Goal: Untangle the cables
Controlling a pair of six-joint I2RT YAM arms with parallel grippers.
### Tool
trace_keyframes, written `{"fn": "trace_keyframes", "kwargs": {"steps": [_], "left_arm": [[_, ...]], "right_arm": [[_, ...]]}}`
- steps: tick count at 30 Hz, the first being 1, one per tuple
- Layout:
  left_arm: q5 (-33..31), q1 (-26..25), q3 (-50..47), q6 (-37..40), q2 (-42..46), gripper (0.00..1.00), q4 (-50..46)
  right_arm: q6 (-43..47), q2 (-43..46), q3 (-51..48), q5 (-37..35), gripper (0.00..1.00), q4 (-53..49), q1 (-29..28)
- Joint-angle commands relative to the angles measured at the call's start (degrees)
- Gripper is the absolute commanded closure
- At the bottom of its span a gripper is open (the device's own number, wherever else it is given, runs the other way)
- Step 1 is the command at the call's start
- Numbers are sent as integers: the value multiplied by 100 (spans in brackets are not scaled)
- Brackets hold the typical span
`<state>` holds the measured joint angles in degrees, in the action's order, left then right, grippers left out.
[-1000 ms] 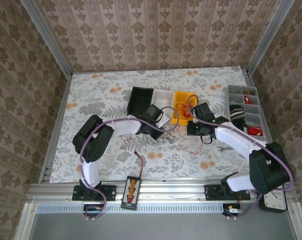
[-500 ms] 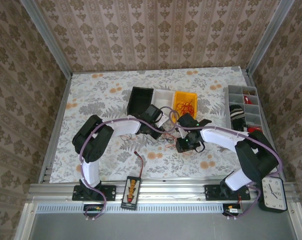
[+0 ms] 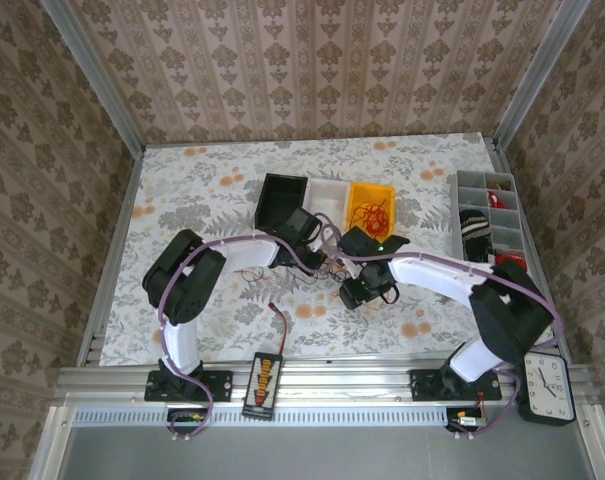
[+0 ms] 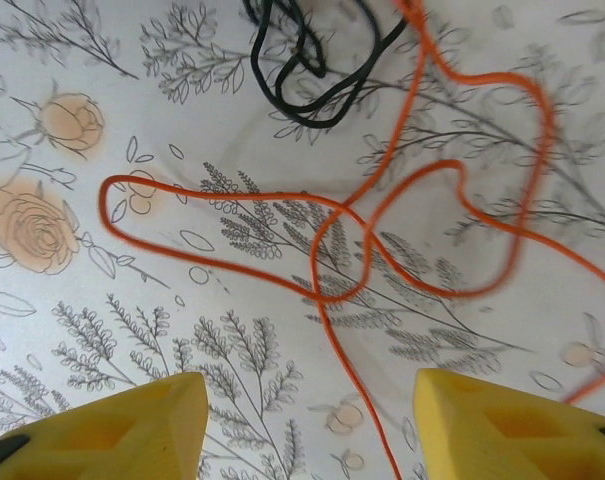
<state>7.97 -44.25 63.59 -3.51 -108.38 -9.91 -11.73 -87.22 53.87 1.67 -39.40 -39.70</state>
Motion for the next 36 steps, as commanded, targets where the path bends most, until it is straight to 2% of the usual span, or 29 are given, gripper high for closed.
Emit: {"fn": "trace_keyframes", "kwargs": {"steps": [1,5,7,18,25,29,34,36], "left_arm": [[-112,145,-193,-141,18,100,-168],[-100,163,-192,-115,37,100,-159],[-111,162,-172,-137,36,100,-169],[-76,154,-225,-300,80,100,-128],[-82,154,-233,-317,88,100,-160],[-94,157,-242,-318,106,100,-169],[-137,155,-242,-335,154,100,-178],[-164,173,-273,-342,192,100,-169]], "right_arm": [[80,591,-176,-532,38,3,-64],[106,681,-200,-366,27,160,86],[152,428,-53,-246,25,170,153],[93,-860,457,-164,23,655,222],[14,-1463,607,-112,30,609,209],[-35,-1772,661,-74,41,582,184],[-110,-2053,713,-184,79,560,147],[-153,-1964,633,-297,89,653,164]]}}
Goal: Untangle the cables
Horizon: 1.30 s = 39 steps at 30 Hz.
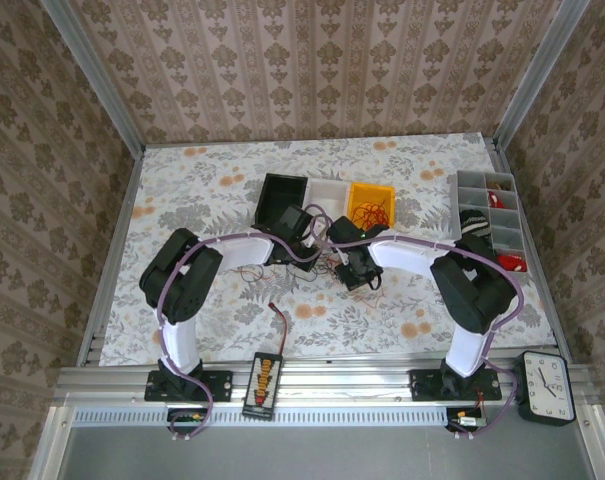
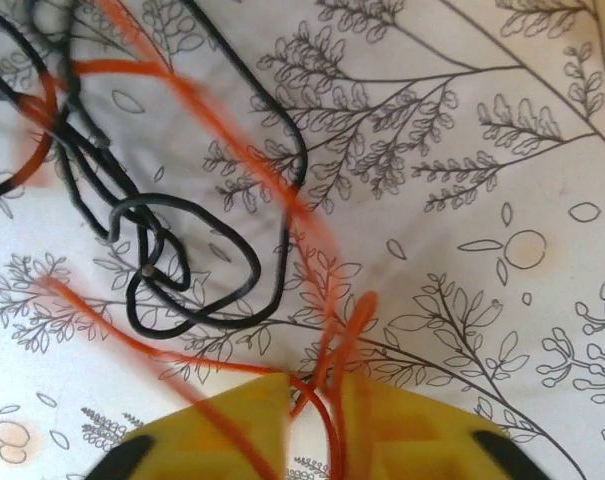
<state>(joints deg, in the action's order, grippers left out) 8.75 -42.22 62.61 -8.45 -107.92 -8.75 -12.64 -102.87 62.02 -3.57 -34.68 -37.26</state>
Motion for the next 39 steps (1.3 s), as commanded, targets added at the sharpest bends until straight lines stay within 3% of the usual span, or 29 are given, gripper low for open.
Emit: {"fn": "trace_keyframes", "kwargs": {"steps": [1,5,8,15,23,28,31,35,39], "left_arm": [[-258,-24,-200,138,165,100,-274],[-332,113,-346,-88,260,100,-214],[-419,307,-528,-403,374,100,-98],[-1021,758,-775,-1045,517,100,-118],[-1256,1125,-1077,-1544,761,100,34],[-1227,978,-1060,-1276,791,100,101],[-1285,858,-998,-1184,700,100,85],[-1284,829,-973,-1325,556,100,123],[-1280,812,-1003,-1379,525,100,196]], "right_arm": [[-96,-326,-230,151,92,229,-60],[-389,109,-509,-146,100,363,286],[-749,579,-739,-273,100,365,743],[-1544,1691,-1361,180,100,694,2006],[-1854,2271,-1610,-77,100,646,2446],[-1793,2928,-1688,632,100,1116,2446],[-1517,3365,-1296,991,100,1169,2129],[-1182,3592,-31,1148,99,853,1575],[-1178,3281,1163,1400,98,891,1418]]}}
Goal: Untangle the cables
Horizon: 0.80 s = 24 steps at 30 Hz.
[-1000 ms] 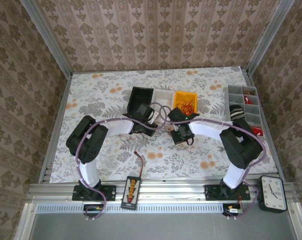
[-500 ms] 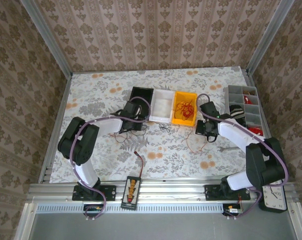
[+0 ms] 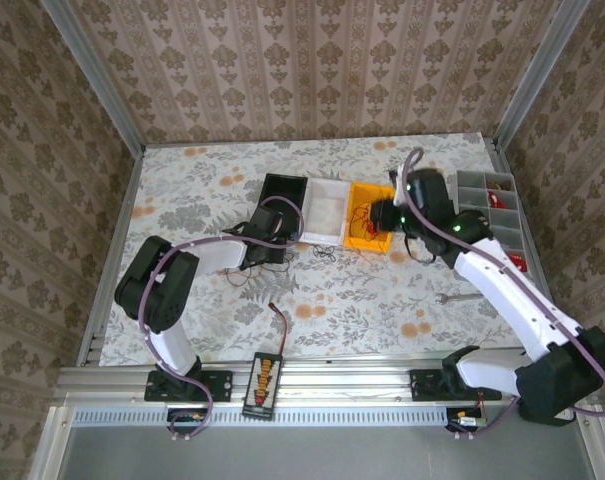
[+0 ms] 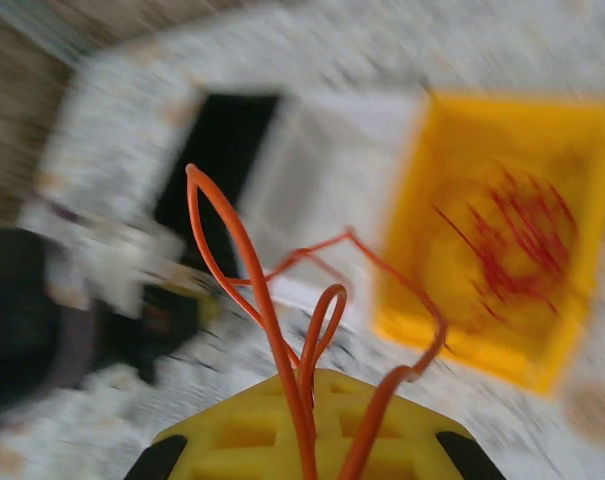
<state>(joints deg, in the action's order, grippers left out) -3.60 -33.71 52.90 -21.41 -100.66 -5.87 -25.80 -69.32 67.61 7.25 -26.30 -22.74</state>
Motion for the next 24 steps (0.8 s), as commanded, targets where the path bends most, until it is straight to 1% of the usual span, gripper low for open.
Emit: {"fn": "trace_keyframes", "kwargs": {"steps": [1,4,6,8,12,13,15,18,24], "left_arm": [[-36,-47,-41,-64,-185,100,-74],[20,-56,-149,-17,-75,100,38],[92,-51,-255,14,47,100,182],[128,-56,-355,28,201,100,304],[135,-48,-453,32,532,99,392],[147,-54,-457,40,596,97,402],[157,-52,-471,50,712,89,406],[125,-48,-456,54,874,81,405],[-15,-47,-413,-5,1052,72,419]], "right_arm": [[126,-199,800,362,98,124,-29],[151,-751,1380,376,97,274,-33],[140,-1315,1690,310,97,372,-29],[185,-1763,1883,367,96,501,-37],[213,-2621,2158,203,97,557,-38],[231,-2799,2211,183,97,533,-37],[219,-3168,2339,186,97,430,-40],[186,-3524,2379,277,97,460,-59],[233,-4037,2450,236,96,314,-113]]}}
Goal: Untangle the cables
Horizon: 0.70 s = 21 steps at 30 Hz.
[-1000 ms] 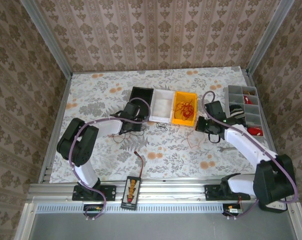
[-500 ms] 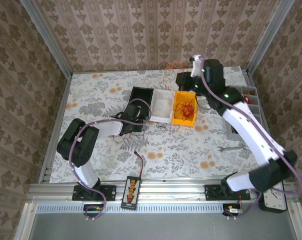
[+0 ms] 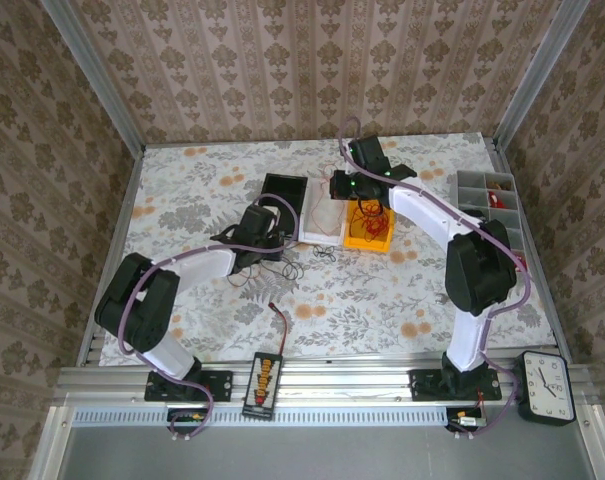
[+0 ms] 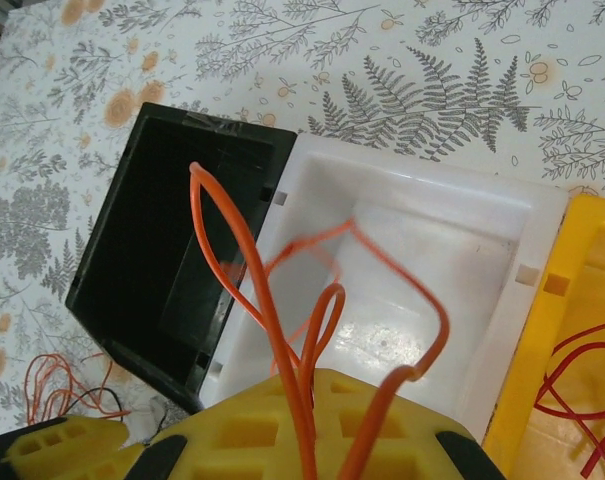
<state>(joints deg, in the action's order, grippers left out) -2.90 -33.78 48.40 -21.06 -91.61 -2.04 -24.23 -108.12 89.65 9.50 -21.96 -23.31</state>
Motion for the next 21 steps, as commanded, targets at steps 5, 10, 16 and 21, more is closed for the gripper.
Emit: {"fn": "trace_keyframes", "kwargs": {"steps": [5,10,16,21], "left_arm": [[-264,-32,11,-97,304,68,38],[-458,95,-101,-182,557,65,-54],[-569,365,-185,-138,990,57,-385],[-713,654,-213,-307,1323,50,-1042]], "right_arm": [[254,-470,367,-228,95,-371,-168],[463,-469,401,-516,72,-571,-314],[345,53,187,-890,50,-367,-314],[278,582,-227,-862,49,-135,-323]]}}
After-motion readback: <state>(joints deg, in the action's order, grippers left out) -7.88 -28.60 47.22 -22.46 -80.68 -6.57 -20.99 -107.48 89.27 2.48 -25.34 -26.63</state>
